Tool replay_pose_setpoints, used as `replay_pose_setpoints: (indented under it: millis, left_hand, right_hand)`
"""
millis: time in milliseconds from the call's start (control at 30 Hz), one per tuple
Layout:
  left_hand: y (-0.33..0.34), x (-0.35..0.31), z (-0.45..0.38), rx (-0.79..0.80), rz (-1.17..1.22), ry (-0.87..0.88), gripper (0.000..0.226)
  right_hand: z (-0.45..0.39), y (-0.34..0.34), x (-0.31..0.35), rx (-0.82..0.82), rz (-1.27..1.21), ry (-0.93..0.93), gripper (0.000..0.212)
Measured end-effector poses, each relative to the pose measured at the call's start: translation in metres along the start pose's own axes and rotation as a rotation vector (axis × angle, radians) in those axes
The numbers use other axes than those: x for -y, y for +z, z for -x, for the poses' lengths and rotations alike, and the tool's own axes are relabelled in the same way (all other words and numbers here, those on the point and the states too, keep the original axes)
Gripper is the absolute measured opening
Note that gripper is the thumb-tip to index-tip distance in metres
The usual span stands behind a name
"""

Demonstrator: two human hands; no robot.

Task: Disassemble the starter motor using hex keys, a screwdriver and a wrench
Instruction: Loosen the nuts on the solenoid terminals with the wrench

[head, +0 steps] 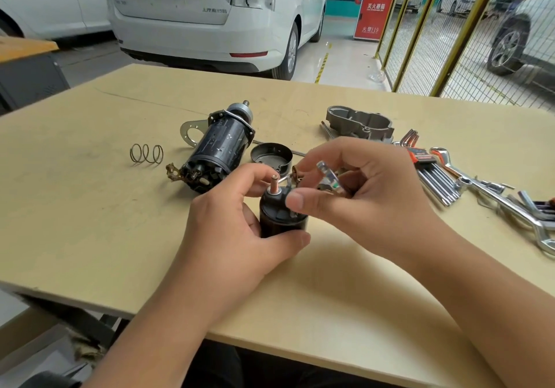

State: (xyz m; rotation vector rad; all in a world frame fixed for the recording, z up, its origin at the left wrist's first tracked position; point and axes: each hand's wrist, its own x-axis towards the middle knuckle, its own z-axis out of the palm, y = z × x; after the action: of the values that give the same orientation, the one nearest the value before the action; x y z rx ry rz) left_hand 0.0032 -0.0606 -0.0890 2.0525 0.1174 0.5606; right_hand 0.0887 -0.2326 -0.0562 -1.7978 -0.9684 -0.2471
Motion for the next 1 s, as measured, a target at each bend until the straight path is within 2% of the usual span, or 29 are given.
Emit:
replay_pose_setpoints:
  millis: [133,233,367,500,633,933,1000]
  left_hand:
    - [0.0001,0.0000,0.0002,-0.003,-0.002,-0.004,0.065]
    - [-0.0005,0.0001,0.0002,-0.006,0.008,-0.007,0.065]
    - [-0.0008,0.0003,0.0007,-0.005,0.007,-0.017,0.065]
    - [-0.0005,0.0006,0.0005,-0.003,0.009,-0.015,0.065]
    - [-0.0003,0.0001,0.0003,0.008,0.009,-0.005,0.065]
    - [0.0003,-0.0008,0.0004,0.008,0.006,-0.017,0.065]
    - [0.0003,-0.0013,0.0007,0.018,0.009,-0.007,0.065]
  right_hand:
    - [-0.0016,-0.0012,-0.0017,0.017,0.031,0.065,0.025]
    - [-0.0016,-0.0027,-0.0003,0.061,0.021,0.024,0.014]
    - [-0.0022,-0.0064,-0.0003,0.106,0.070,-0.049,0.014]
    - [-0.0011,-0.0016,-0.0014,0.085,-0.015,-0.008,0.007]
    - [-0.0008,0.0027,-0.0027,0.048,0.038,0.016,0.018]
    - [-0.0030,-0.0029,-0.0029,0.103,0.120,-0.047,0.007]
    - [-0.0027,-0.0011,-0.0019,0.093,0.064,-0.021,0.014]
